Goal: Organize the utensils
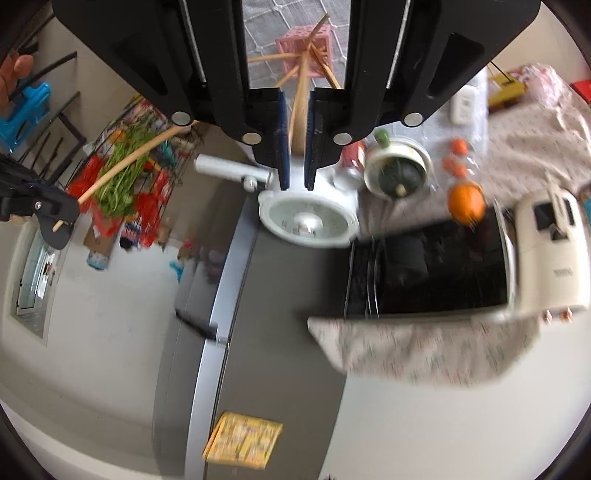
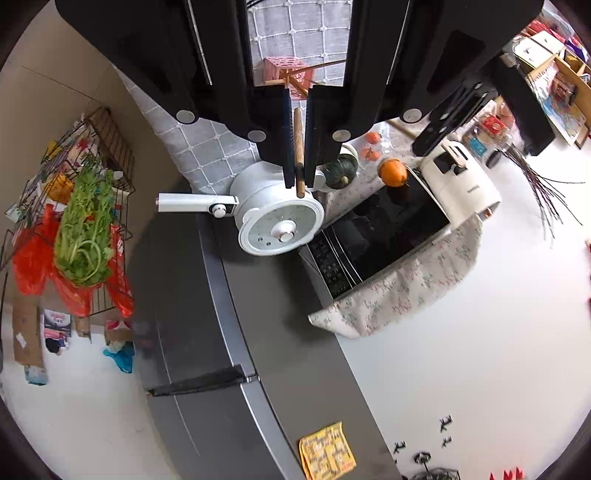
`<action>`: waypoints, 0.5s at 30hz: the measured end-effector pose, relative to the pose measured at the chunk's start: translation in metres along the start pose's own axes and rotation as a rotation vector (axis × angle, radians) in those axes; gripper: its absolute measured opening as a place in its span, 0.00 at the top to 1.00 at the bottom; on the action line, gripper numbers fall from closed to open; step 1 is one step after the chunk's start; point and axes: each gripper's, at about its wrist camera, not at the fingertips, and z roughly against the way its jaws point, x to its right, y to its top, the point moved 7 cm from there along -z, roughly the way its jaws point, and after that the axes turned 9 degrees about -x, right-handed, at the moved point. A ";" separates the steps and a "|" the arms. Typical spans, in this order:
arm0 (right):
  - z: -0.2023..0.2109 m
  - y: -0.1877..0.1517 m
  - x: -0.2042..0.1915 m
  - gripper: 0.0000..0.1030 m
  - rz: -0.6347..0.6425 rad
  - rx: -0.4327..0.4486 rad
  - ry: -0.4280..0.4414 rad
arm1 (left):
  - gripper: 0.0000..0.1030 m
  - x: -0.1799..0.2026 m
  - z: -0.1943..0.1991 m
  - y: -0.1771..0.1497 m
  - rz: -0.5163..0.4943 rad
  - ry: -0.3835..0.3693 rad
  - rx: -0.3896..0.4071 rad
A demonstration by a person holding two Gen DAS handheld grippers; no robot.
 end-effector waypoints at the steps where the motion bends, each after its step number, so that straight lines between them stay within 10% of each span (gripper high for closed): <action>1: -0.008 -0.001 0.001 0.95 0.000 -0.013 -0.003 | 0.69 -0.004 -0.007 -0.004 0.021 -0.017 -0.028; 15: -0.077 -0.027 -0.023 0.95 0.060 -0.103 -0.047 | 0.52 -0.089 0.083 -0.029 0.268 -0.059 0.120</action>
